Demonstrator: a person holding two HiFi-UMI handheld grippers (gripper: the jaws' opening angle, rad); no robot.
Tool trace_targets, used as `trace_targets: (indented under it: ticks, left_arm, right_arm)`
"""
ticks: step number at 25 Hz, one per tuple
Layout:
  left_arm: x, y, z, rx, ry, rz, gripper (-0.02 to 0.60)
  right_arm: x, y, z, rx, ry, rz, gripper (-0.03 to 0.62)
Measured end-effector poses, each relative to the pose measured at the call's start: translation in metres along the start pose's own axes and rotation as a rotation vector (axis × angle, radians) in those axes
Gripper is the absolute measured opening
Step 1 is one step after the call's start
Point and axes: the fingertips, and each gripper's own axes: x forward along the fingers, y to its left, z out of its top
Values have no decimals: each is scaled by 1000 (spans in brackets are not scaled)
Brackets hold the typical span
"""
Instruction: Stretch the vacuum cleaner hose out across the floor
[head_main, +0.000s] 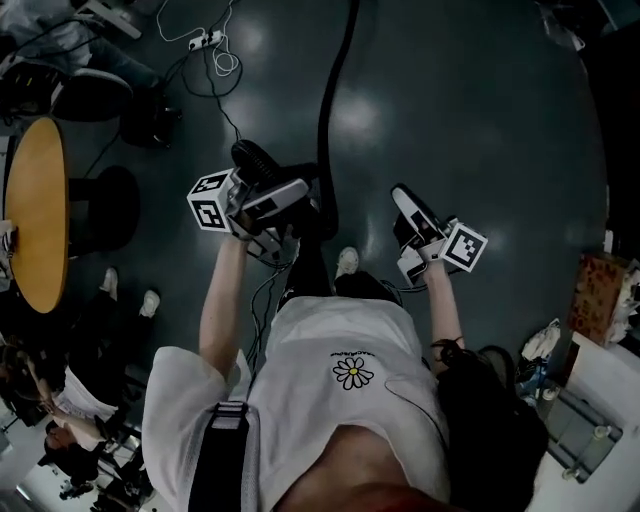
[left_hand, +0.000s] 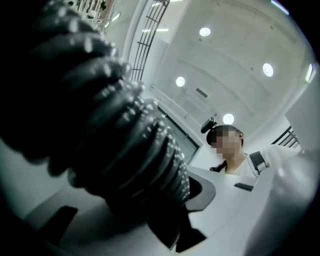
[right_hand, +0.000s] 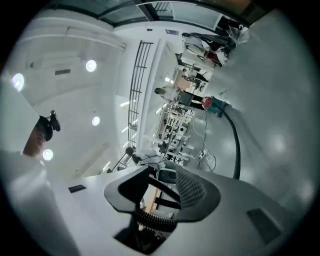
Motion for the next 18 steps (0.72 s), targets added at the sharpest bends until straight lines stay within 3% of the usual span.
trace_targets:
  ticks: [3,5,8,12,15,18]
  left_arm:
    - [16,-13,0,2,68,-74,131]
    - [29,-34,-19,37,128,-108,130]
    - [38,-71,-58,76,181,-166,130]
    - [50,-89,-70,21,261,-213,131]
    - [60,-91,-85,47,411,-198,132]
    - [71,-98,-103,113,580,-197,132]
  right_arm:
    - [2,-6,-8,51,36,-13,176]
    - [-2,1,-14,-1,84,-9,176]
    - [-10,20,-41,-218,198,36,176]
    - [29,28,-74,-596,443,68,176]
    - [74,9,-108,-852,640,54,176]
    - [109,-13,-121,-981,658,-48,178]
